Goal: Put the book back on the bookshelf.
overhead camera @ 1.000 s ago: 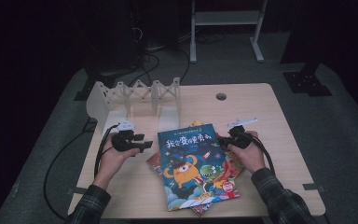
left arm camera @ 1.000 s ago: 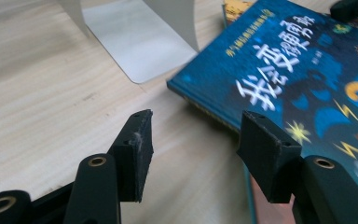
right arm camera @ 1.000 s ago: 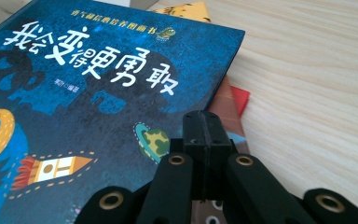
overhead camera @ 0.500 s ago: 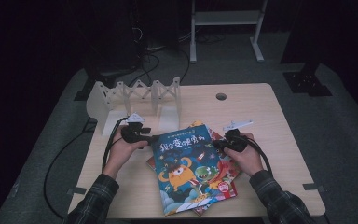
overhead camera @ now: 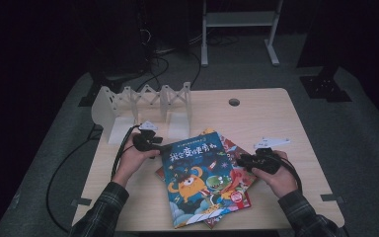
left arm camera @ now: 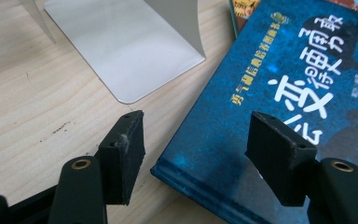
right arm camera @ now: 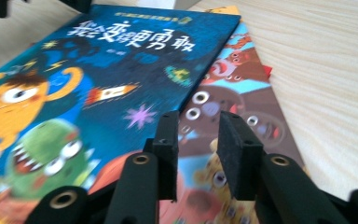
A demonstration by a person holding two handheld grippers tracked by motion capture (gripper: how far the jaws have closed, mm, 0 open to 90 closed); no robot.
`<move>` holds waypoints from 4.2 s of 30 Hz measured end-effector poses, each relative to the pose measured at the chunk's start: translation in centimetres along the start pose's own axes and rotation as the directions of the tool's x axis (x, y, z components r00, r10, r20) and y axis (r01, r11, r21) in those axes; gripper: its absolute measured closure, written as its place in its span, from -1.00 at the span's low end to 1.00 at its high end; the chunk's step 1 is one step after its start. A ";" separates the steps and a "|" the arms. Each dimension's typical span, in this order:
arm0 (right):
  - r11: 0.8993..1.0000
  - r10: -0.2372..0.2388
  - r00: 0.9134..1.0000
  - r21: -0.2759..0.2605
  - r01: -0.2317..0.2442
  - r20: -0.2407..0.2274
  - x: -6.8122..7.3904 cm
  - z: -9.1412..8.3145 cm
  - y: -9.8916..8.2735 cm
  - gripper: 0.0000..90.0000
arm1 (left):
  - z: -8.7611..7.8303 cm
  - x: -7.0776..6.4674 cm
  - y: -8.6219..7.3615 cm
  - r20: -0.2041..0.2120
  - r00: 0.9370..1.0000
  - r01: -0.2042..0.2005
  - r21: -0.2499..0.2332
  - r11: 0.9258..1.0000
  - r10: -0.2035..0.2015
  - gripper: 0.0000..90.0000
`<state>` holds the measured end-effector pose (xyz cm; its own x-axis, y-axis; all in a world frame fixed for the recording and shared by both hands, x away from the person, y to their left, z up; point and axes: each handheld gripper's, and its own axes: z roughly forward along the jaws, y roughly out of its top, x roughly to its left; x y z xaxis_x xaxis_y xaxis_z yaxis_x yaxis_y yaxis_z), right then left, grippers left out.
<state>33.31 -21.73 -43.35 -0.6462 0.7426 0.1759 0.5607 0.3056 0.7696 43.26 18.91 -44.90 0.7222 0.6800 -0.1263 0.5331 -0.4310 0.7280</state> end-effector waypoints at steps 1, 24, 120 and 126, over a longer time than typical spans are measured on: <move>1.000 -0.002 1.000 -0.001 0.002 -0.006 0.2 -0.4 -0.3 0.44 | 0.0 0.0 0.0 0.001 1.000 -0.001 0.007 1.000 0.001 -0.20; 0.993 -0.116 0.985 -0.011 0.116 -0.125 4.4 -5.4 -5.1 -0.02 | 0.5 -0.2 -0.1 0.037 0.999 0.009 0.029 1.000 -0.010 -0.21; 0.982 -0.177 0.962 0.098 0.159 0.208 -3.5 0.9 -0.2 -0.03 | -4.6 -2.5 -4.6 0.164 0.984 0.062 0.055 0.997 -0.071 -0.42; 0.988 -0.144 0.974 0.077 0.132 0.174 -3.3 0.9 0.1 -0.12 | -4.4 -1.6 -4.8 0.192 0.973 0.120 0.059 0.991 -0.130 -0.48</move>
<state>35.97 -23.63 -44.43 -0.6200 0.7832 -0.0462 0.5088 0.4463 0.7362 37.64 22.50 -45.26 0.7180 0.6036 -0.3466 0.6414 -0.3804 0.6662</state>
